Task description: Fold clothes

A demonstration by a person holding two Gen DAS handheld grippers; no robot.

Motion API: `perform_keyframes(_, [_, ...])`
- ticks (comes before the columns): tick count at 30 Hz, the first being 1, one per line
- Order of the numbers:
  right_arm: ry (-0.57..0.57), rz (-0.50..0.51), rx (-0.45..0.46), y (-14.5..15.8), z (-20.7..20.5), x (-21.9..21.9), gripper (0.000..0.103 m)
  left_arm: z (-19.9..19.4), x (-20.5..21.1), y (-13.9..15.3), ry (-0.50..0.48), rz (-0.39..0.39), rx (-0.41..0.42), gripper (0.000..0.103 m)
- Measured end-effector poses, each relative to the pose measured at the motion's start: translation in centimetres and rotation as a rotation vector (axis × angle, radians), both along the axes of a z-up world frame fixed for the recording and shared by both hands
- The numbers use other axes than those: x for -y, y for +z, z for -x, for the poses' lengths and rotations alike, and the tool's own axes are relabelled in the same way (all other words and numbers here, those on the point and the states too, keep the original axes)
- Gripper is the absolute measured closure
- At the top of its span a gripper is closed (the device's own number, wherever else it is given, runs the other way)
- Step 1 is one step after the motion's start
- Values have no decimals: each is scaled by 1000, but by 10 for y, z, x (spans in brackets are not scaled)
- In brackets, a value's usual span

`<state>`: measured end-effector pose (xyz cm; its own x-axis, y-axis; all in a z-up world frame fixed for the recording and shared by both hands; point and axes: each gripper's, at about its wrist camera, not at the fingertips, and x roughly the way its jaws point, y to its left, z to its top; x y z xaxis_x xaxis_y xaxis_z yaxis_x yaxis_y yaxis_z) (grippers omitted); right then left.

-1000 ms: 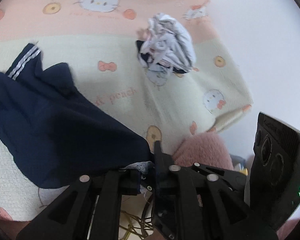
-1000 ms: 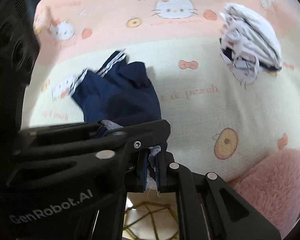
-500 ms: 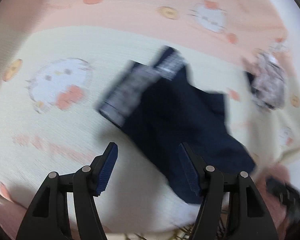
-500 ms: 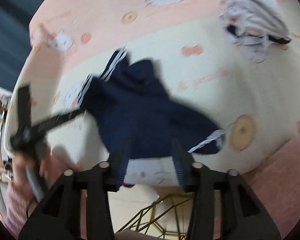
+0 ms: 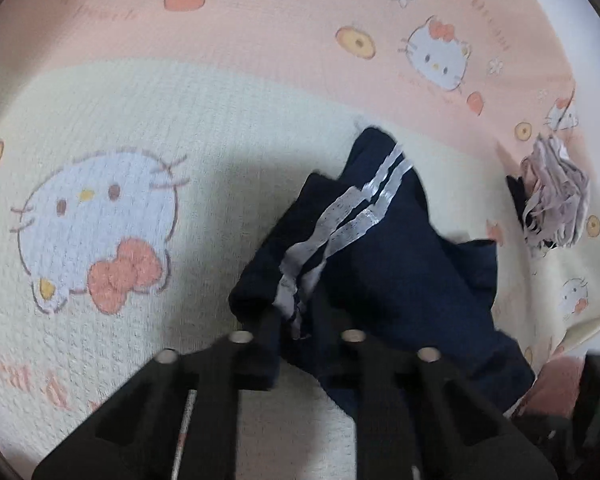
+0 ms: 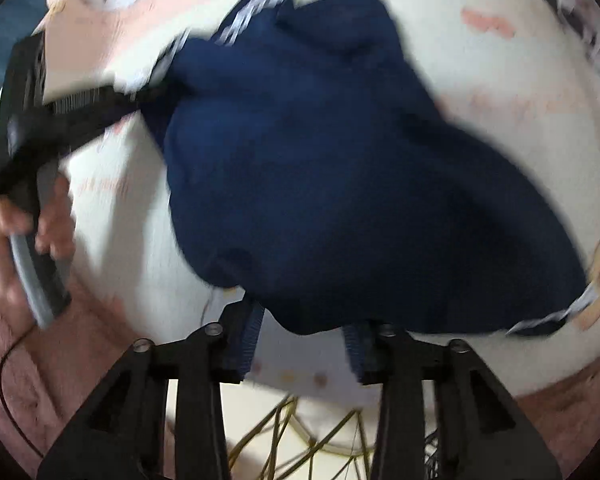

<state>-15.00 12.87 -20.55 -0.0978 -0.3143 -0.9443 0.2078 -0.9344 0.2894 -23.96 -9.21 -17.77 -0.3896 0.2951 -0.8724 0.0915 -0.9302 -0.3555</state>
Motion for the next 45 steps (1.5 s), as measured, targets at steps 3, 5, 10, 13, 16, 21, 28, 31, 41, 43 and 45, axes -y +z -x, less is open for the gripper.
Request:
perform_keyframes(3, [-25, -148, -137, 9, 22, -5, 69, -17, -2, -3, -6, -49, 40, 96])
perform_keyframes(5, [-55, -179, -174, 13, 39, -12, 69, -35, -8, 1, -20, -84, 54, 96])
perform_keyframes(10, [-110, -169, -303, 61, 54, -28, 68, -98, -30, 20, -37, -199, 14, 96])
perform_keyframes(13, [-119, -130, -324, 86, 50, -45, 61, -114, -31, 24, -9, -175, -10, 95])
perform_keyframes(16, [-68, -105, -244, 70, 34, -43, 61, -121, -31, 26, 19, -135, -30, 88])
perform_keyframes(21, [-13, -54, -77, 20, -7, -39, 61, -122, -15, 24, 83, -32, -31, 65])
perform_keyframes(28, [143, -160, -158, -2, -16, 2, 58, -123, -8, 9, 124, 13, 25, 65])
perform_keyframes(31, [126, -199, -264, -3, 1, 11, 59, -126, -6, 7, 139, 35, 42, 65])
perform_keyframes(41, [-79, -48, -363, 22, 36, -31, 59, -118, -46, -8, -50, 125, 70, 52])
perform_keyframes(43, [-121, -6, -348, 17, 39, -40, 59, -110, -58, -14, -83, 210, 58, 52])
perform_keyframes(45, [-147, 14, -336, 21, 34, -44, 59, -102, -60, -15, -72, 255, 19, 60])
